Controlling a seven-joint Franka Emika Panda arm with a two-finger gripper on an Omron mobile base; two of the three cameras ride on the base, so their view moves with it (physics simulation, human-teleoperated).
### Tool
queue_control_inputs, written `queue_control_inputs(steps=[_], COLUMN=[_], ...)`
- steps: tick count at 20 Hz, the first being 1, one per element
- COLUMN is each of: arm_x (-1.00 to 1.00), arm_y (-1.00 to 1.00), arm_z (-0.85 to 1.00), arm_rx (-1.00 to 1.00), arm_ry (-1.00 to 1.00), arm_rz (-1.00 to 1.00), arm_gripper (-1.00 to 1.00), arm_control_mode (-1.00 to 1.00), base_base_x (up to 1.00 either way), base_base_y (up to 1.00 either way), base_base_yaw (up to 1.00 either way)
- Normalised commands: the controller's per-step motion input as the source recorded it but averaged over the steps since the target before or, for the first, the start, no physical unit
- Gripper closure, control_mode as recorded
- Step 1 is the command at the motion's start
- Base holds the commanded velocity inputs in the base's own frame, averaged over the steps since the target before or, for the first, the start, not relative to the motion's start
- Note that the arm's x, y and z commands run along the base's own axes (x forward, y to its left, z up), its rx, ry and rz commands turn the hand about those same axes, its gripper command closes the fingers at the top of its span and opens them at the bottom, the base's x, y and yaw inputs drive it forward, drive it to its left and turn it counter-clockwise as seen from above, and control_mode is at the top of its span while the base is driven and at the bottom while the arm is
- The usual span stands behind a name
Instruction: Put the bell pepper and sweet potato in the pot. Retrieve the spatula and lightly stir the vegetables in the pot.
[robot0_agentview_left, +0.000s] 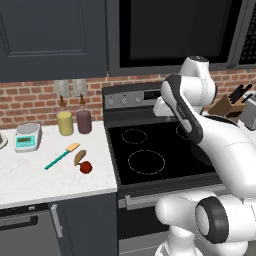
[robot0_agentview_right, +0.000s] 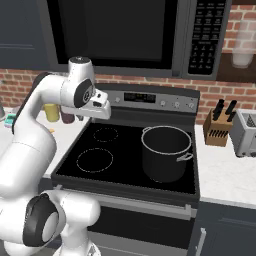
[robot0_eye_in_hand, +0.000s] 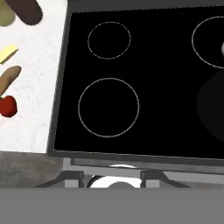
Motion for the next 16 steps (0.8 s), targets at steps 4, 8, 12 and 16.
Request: queue_control_inputs(steps=[4,8,12,16], arm_x=[-0.29,-0.41,-0.26,-0.06], arm_y=[0.29,0.87,1.00,1.00], arm_z=[-0.03,-0.23,-0.36,-0.41], arm_rx=[-0.06,-0.11,-0.11,-0.05], arm_ry=[-0.01,0.01,0.10,0.13], arm_rz=[0.01,0.10,0.13,0.13], arm_gripper=[-1.00,-1.00,-1.00,-1.00], arm_control_mode=[-1.00,-1.00,-1.00,-1.00], base_base_x=[0.00,0.00,0.00,0.00], base_base_y=[0.00,0.00,0.00,0.00], base_base_yaw=[0.00,0.00,0.00,0.00])
